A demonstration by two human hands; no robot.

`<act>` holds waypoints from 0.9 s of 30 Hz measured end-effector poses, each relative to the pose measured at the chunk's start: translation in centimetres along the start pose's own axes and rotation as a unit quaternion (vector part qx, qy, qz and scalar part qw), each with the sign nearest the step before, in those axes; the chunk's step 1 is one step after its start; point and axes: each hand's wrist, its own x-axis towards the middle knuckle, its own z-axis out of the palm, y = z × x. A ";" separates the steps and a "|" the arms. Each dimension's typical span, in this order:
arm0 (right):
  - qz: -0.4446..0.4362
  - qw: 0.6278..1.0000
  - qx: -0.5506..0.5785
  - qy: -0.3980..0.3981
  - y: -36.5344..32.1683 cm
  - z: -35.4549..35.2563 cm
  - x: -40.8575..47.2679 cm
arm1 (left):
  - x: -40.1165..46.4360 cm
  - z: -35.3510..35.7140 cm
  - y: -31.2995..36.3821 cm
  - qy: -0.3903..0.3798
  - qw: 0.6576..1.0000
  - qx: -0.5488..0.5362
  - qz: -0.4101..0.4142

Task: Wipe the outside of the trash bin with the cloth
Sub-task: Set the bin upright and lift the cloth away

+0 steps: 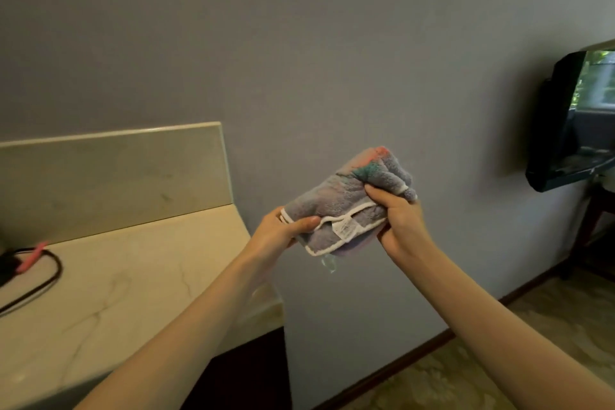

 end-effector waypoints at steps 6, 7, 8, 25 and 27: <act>0.107 0.990 -0.060 -0.067 4.5 4.6 -0.1 | -1.0 -8.5 1.7 0.076 0.996 -0.046 -0.002; 0.117 0.987 -0.072 -0.080 5.3 5.3 0.0 | -1.0 -9.9 1.8 0.087 0.995 -0.046 -0.004; 0.125 0.984 -0.082 -0.092 6.1 6.0 0.2 | -0.9 -11.2 1.8 0.095 0.994 -0.050 -0.003; 0.072 0.850 -0.486 -0.191 19.2 14.8 6.5 | 2.6 -24.6 -2.5 0.315 0.940 0.100 0.083; 0.064 0.823 -0.533 -0.186 20.2 14.4 6.8 | 2.7 -24.5 -2.5 0.309 0.939 0.126 0.086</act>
